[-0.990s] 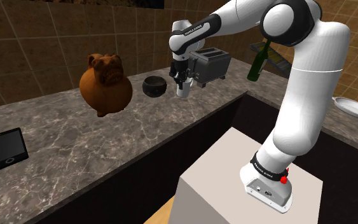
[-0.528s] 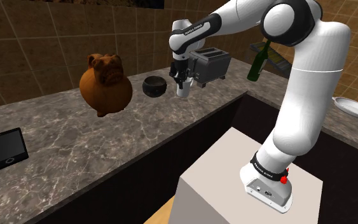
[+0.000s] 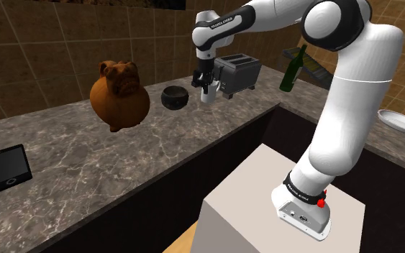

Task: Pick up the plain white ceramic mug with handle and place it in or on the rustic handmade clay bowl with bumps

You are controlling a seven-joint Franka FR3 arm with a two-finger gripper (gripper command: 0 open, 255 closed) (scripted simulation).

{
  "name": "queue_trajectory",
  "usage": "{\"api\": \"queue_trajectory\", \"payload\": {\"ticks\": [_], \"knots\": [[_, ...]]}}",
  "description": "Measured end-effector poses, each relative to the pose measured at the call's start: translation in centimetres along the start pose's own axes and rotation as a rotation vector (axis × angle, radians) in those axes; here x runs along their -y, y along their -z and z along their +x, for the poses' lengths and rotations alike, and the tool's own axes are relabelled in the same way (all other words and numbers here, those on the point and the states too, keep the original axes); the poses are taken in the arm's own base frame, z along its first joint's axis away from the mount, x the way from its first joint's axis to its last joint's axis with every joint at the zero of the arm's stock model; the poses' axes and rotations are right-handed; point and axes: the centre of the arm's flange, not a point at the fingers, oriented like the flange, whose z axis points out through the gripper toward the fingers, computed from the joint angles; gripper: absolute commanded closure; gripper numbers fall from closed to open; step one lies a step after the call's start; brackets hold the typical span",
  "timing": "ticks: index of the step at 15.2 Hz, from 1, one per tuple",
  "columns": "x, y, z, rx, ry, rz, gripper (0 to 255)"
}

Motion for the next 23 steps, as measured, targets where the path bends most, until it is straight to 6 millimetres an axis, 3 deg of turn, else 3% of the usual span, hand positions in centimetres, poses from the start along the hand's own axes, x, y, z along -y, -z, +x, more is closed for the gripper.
{"api": "queue_trajectory", "payload": {"ticks": [23], "knots": [[-0.3, 12.0, -2.0, 0.000, 0.000, 0.000, 255]]}}
